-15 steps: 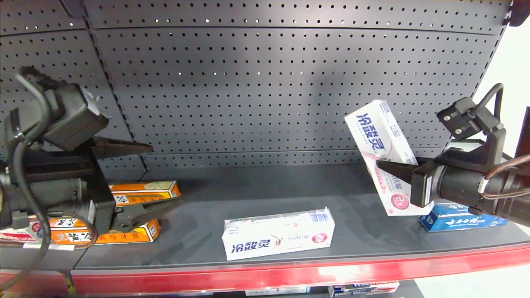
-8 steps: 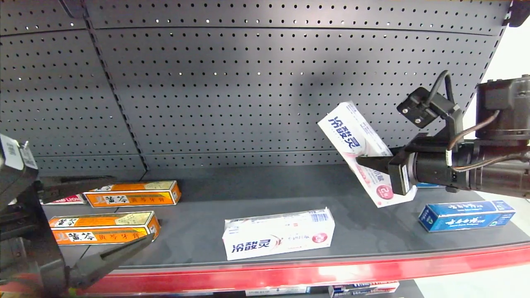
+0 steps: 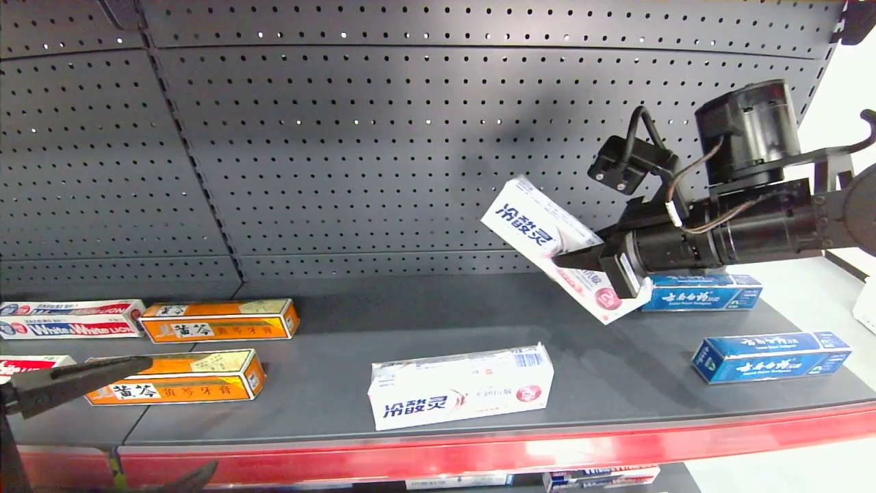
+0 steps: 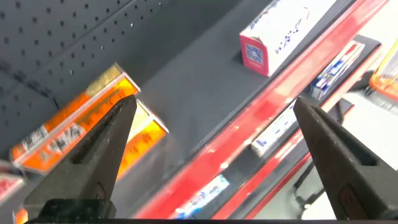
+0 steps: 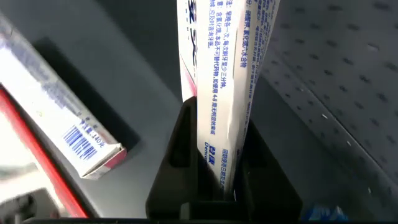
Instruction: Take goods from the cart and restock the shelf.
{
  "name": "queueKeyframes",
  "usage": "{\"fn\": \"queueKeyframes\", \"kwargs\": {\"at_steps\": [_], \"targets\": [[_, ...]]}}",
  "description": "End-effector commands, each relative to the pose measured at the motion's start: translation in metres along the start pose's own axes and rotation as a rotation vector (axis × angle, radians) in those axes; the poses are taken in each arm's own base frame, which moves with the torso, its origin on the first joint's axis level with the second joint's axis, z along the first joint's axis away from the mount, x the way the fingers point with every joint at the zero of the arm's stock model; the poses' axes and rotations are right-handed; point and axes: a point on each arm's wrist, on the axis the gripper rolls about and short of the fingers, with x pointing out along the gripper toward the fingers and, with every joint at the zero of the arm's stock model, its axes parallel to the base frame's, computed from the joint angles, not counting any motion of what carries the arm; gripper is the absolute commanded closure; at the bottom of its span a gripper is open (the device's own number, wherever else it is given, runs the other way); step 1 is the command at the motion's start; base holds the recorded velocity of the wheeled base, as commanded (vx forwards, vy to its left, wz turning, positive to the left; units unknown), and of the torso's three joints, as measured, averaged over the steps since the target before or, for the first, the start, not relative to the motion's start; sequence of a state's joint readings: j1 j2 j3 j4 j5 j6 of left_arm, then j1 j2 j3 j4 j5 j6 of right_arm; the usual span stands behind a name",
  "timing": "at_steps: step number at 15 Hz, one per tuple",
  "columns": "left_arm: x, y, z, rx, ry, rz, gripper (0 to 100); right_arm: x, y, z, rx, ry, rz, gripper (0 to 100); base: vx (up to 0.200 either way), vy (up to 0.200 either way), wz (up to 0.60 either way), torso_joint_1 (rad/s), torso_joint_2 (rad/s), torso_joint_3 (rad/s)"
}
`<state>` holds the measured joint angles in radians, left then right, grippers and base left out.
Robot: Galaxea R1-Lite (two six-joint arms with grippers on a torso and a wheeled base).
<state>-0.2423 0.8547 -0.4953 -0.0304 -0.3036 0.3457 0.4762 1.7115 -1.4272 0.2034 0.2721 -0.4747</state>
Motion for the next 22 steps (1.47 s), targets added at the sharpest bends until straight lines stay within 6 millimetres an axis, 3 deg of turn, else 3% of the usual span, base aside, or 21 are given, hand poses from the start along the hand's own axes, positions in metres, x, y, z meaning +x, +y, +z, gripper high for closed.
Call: {"fn": "queueKeyframes", "kwargs": {"at_steps": [1,11,15,22], "targets": [[-0.008,-0.004,-0.004,0.001,-0.022,0.006,0,0.024,-0.006,0.000,-0.022,0.030,0.044,100,0.000,0.000,0.00,0.000,0.00,0.000],[-0.011,-0.009,-0.014,-0.002,-0.013,-0.002,0,0.050,-0.007,-0.005,-0.166,0.112,0.143,100,0.000,0.000,0.00,0.000,0.00,0.000],[-0.011,-0.010,-0.017,-0.004,-0.008,-0.004,0,0.065,0.006,-0.001,-0.197,0.109,0.187,100,0.000,0.000,0.00,0.000,0.00,0.000],[-0.012,-0.012,-0.020,-0.005,-0.005,-0.009,0,0.083,0.009,0.004,-0.267,0.129,0.248,100,0.000,0.000,0.00,0.000,0.00,0.000]]}}
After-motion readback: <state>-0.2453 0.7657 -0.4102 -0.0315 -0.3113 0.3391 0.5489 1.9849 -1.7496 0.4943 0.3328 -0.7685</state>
